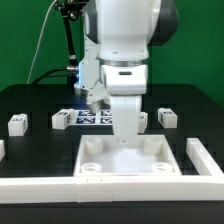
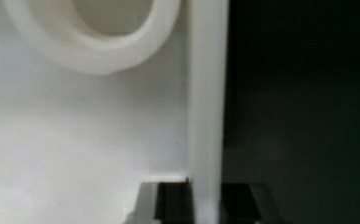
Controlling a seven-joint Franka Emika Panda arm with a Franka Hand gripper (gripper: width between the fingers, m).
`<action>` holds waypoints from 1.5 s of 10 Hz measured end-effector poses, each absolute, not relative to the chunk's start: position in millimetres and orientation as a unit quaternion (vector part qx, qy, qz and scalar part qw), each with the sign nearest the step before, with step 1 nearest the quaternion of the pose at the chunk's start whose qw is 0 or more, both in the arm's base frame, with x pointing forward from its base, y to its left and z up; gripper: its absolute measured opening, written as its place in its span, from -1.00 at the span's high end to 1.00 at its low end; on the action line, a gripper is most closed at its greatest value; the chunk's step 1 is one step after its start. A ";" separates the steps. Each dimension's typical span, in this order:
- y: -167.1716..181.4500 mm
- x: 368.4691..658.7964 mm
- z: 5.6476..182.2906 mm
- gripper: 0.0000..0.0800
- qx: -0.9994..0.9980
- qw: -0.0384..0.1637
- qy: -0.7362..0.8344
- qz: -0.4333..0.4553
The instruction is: Assemble one leg
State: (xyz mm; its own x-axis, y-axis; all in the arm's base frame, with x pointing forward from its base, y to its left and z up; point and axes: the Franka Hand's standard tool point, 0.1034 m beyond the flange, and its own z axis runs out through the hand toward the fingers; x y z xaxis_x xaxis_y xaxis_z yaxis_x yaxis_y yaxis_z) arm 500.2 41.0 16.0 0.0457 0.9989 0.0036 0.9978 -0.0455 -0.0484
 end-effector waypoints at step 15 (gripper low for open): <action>65.6 501.7 16.5 0.00 -0.720 0.026 -0.693 0.015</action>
Offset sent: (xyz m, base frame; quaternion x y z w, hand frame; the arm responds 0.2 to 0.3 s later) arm 0.0090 0.0197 -0.0010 -0.0036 0.0151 0.0158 0.9998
